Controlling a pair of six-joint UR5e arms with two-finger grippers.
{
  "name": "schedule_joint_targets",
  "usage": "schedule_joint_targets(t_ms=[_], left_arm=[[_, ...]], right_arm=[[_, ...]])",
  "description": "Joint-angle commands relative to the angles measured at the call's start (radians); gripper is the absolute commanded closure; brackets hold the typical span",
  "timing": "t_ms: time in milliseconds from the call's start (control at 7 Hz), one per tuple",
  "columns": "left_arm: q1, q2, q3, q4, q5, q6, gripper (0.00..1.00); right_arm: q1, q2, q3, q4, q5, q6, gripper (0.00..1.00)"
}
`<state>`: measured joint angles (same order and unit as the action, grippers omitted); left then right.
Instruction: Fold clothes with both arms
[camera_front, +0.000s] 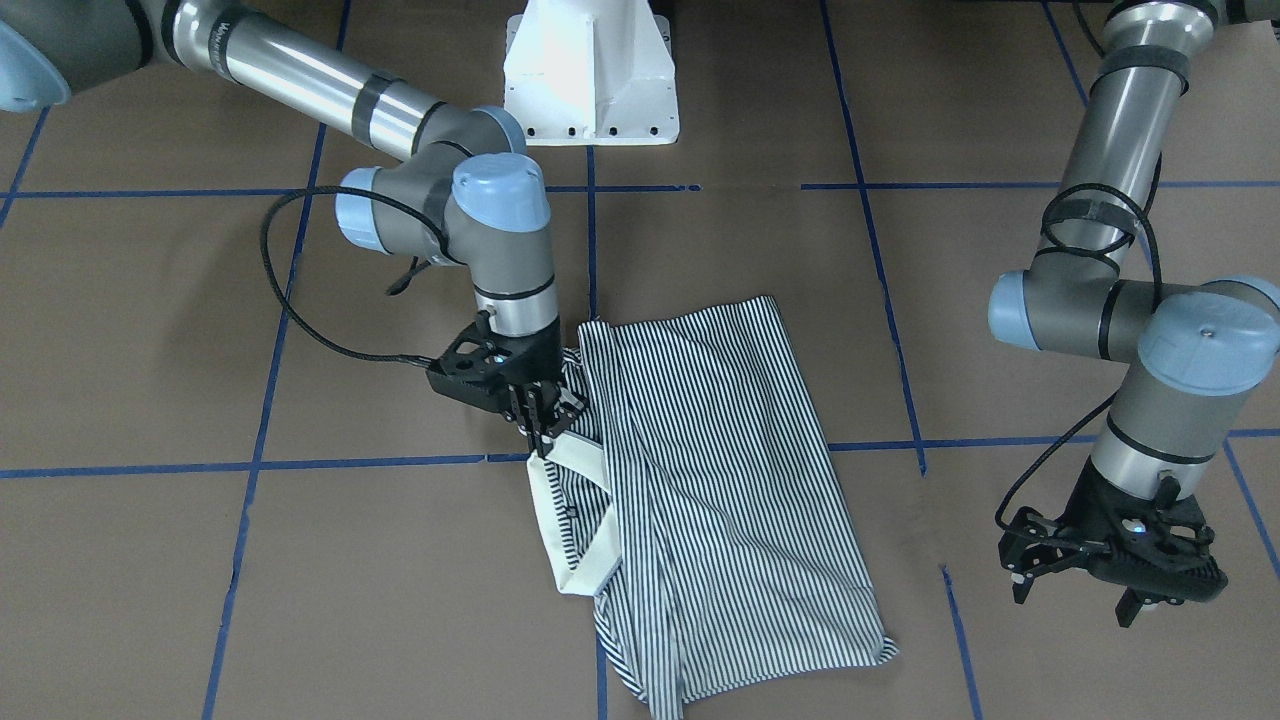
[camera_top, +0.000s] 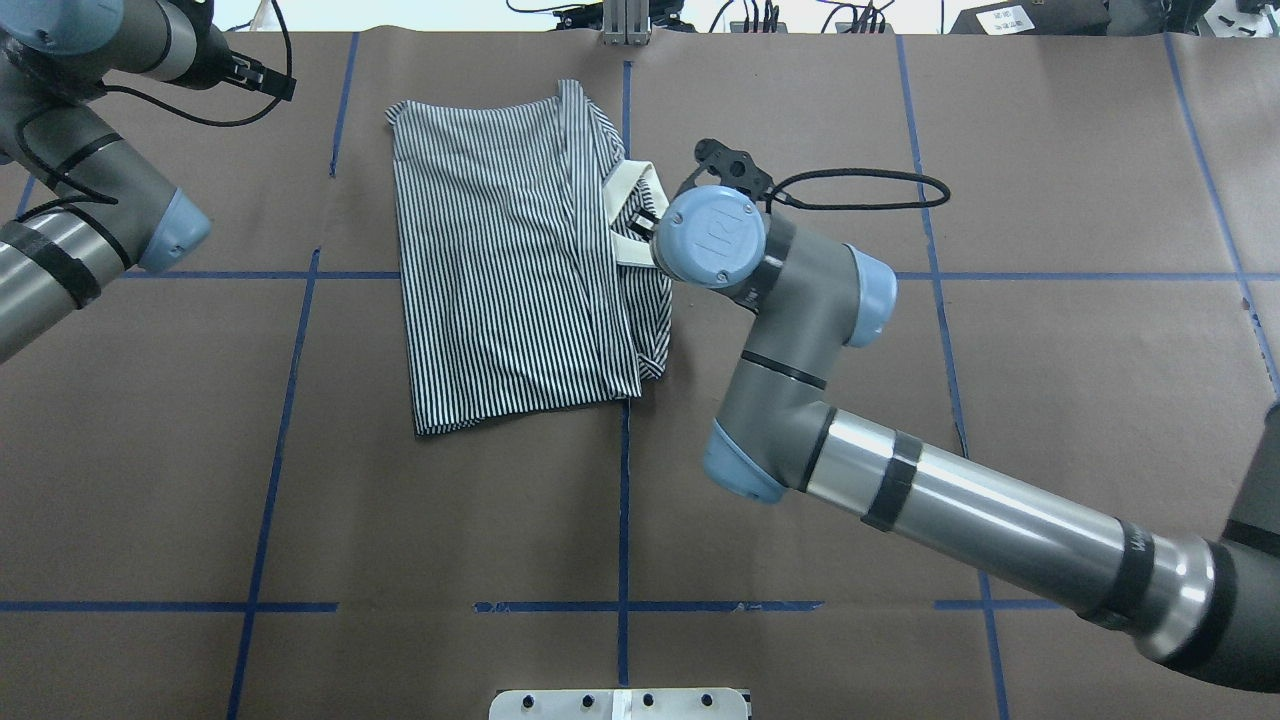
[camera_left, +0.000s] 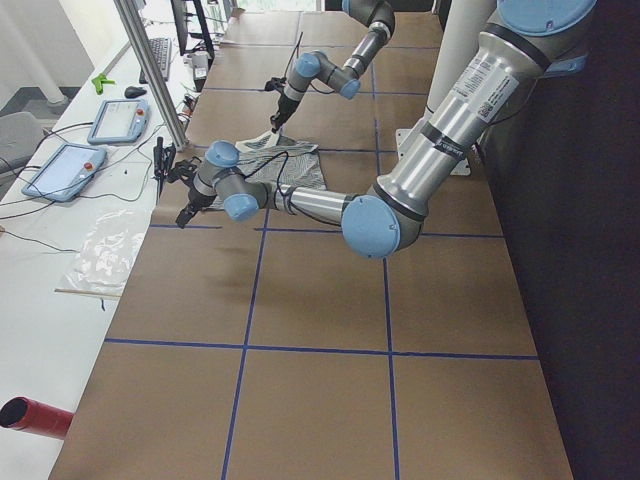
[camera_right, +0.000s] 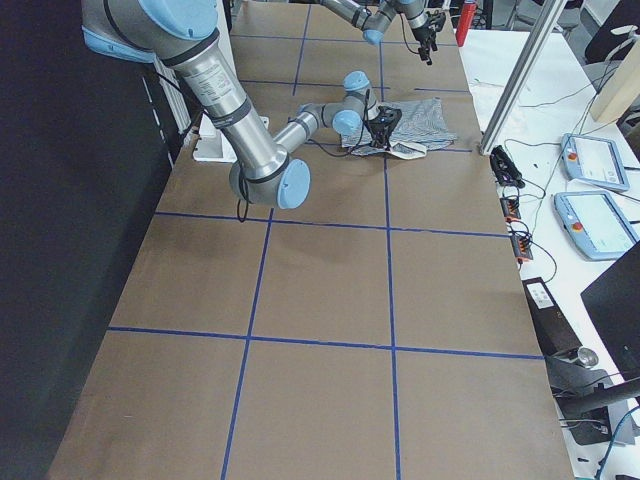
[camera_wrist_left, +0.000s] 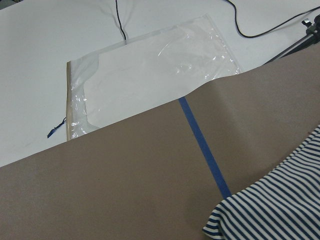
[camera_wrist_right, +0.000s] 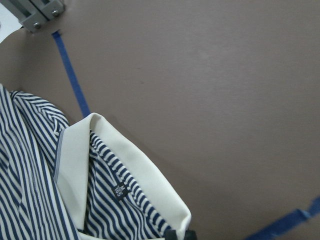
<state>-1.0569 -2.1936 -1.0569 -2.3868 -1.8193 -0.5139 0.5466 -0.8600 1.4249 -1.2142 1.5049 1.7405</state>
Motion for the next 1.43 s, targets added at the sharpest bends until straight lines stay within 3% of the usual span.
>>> schedule_joint_targets(t_ms=[0,571,714,1000,1143,1286], left_arm=[[0.005,0.0,-0.012,0.0,0.0,0.0,0.0],[0.006,0.015,-0.031,0.0,0.0,0.0,0.0],[0.008,0.015,-0.032,0.0,0.0,0.0,0.0],[0.008,0.015,-0.032,0.0,0.0,-0.002,0.0],[0.008,0.015,-0.032,0.001,0.0,0.0,0.0],[0.008,0.015,-0.035,0.001,-0.002,-0.002,0.0]], right_arm=[[-0.068,-0.219,0.229,-0.016,-0.063,0.001,1.0],[-0.093,-0.286,0.264,-0.016,-0.094,-0.004,1.0],[-0.097,-0.295,0.267,-0.018,-0.101,-0.019,0.01],[-0.093,-0.359,0.339,-0.021,-0.095,-0.213,0.0],[-0.094,-0.402,0.424,-0.075,-0.089,-0.283,0.0],[-0.126,-0.377,0.49,-0.228,-0.092,-0.294,0.0]])
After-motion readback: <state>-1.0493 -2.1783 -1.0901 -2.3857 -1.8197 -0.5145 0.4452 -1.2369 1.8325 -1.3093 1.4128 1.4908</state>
